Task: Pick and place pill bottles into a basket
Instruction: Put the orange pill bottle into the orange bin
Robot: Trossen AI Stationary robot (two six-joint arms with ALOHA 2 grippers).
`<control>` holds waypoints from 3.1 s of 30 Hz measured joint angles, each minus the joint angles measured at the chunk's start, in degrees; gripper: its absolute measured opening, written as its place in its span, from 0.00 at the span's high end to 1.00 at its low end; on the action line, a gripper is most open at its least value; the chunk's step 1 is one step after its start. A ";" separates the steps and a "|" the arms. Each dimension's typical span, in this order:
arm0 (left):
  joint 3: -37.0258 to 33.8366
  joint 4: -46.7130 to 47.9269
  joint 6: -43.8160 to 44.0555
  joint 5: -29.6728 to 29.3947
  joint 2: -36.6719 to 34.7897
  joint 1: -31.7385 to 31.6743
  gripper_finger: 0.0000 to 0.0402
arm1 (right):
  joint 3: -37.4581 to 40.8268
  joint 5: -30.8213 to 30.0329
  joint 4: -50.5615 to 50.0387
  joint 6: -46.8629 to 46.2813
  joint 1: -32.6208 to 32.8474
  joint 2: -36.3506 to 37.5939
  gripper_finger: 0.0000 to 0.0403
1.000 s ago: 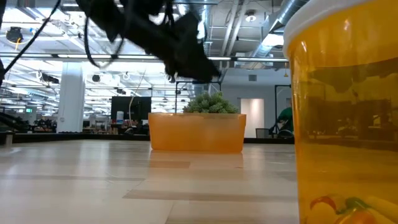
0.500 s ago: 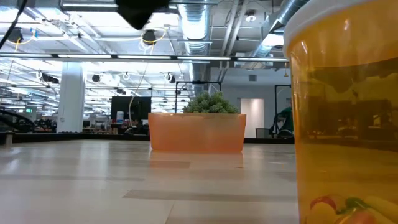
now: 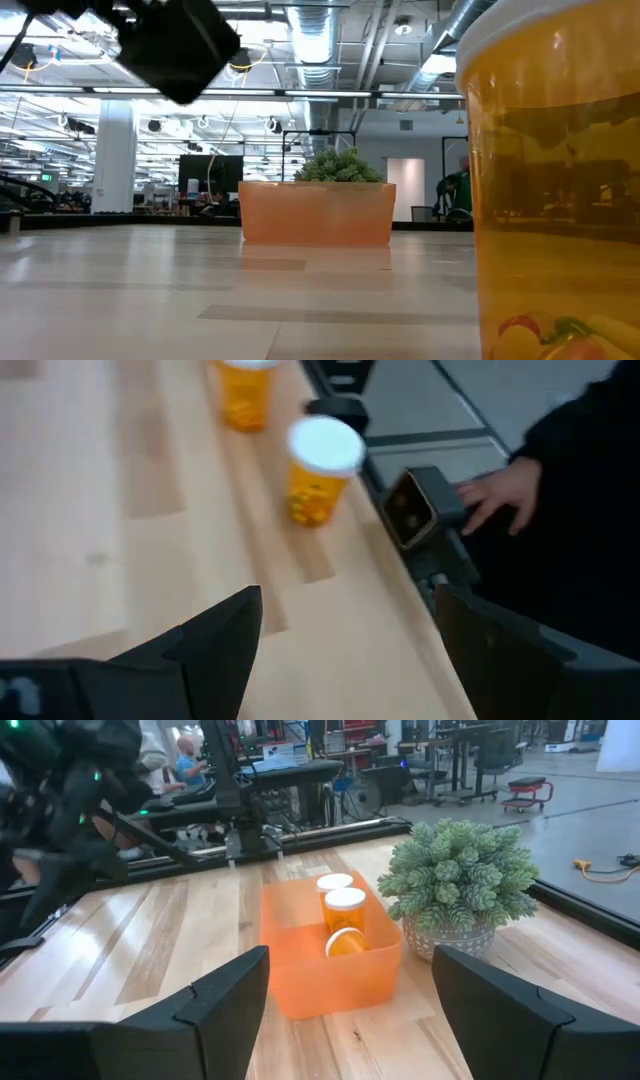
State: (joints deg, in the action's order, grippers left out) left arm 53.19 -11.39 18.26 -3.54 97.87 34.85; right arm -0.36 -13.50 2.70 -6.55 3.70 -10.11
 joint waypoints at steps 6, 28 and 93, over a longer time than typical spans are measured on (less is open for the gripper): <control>0.08 -8.19 -1.28 3.04 6.35 0.08 0.29 | 0.01 0.02 -0.01 0.02 0.00 0.00 0.32; 9.22 -16.63 -16.18 -6.37 21.80 -0.18 0.29 | 0.01 0.03 0.00 0.01 0.00 0.00 0.32; 21.31 -19.22 -21.45 -5.05 29.72 -8.07 0.51 | 0.00 0.00 0.03 0.00 0.00 -0.76 0.32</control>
State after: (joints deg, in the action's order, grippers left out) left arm 74.50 -30.61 -3.19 -8.59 127.58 26.78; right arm -0.36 -13.50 2.72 -6.55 3.70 -10.87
